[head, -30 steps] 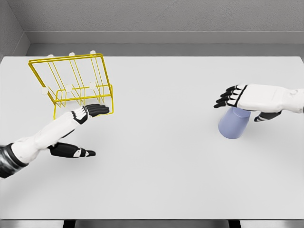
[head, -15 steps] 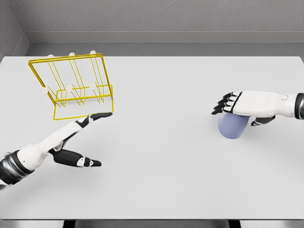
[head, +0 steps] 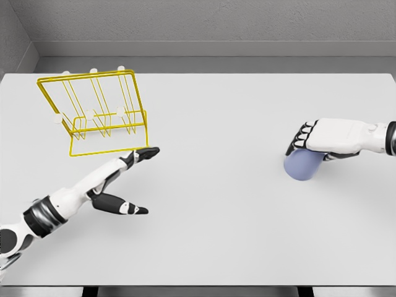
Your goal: Place the cup on the cup holder with both arms
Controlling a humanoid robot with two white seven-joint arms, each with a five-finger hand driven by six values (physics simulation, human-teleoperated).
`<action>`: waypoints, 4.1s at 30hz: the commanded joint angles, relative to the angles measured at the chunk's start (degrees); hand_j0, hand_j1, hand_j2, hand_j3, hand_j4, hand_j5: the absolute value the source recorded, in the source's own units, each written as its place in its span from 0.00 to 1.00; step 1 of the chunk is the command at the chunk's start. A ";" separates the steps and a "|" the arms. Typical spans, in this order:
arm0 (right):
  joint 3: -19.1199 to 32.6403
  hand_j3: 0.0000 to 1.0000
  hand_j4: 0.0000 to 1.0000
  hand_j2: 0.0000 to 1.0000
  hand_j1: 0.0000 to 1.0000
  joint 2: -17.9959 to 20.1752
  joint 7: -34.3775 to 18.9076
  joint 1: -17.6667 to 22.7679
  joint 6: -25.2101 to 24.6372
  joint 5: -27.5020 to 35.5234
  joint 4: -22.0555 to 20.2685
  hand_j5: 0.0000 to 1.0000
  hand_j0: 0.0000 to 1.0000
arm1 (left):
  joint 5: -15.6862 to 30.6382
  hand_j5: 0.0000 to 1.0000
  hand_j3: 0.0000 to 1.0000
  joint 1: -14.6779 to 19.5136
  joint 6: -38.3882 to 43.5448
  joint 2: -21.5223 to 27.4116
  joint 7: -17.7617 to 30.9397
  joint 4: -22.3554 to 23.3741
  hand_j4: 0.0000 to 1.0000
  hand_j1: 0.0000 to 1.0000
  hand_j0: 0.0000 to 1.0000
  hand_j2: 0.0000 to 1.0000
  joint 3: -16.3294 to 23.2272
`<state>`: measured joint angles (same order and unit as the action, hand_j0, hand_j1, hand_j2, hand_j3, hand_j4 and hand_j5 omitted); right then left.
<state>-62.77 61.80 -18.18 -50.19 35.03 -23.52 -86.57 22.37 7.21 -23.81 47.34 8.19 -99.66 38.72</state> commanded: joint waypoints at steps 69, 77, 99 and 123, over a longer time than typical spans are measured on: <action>2.83 0.50 0.50 0.50 0.50 -21.72 -9.68 -2.02 -0.03 -1.62 -13.98 0.50 0.50 | 11.99 1.00 1.00 2.64 10.45 -7.17 0.87 4.38 1.00 1.00 1.00 1.00 2.94; 2.75 0.84 0.84 0.84 0.84 -21.81 -9.77 -1.05 -0.03 -1.88 -11.96 0.84 0.84 | 11.99 1.00 1.00 2.64 10.45 -7.17 0.87 4.38 1.00 1.00 1.00 1.00 2.94; 43.95 1.00 1.00 1.00 1.00 -14.60 -9.42 17.83 -0.03 10.59 -7.30 1.00 1.00 | 11.90 1.00 1.00 3.34 10.54 -8.23 0.87 4.56 1.00 1.00 1.00 1.00 3.20; 54.34 1.00 1.00 1.00 1.00 -17.50 -9.51 32.96 -0.03 13.06 2.45 1.00 1.00 | 11.90 1.00 1.00 7.03 10.98 -12.71 0.78 4.47 1.00 1.00 1.00 1.00 7.24</action>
<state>-8.47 44.25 -27.71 -17.23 35.14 -10.89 -84.13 34.12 14.24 -12.83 34.62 8.96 -95.15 45.96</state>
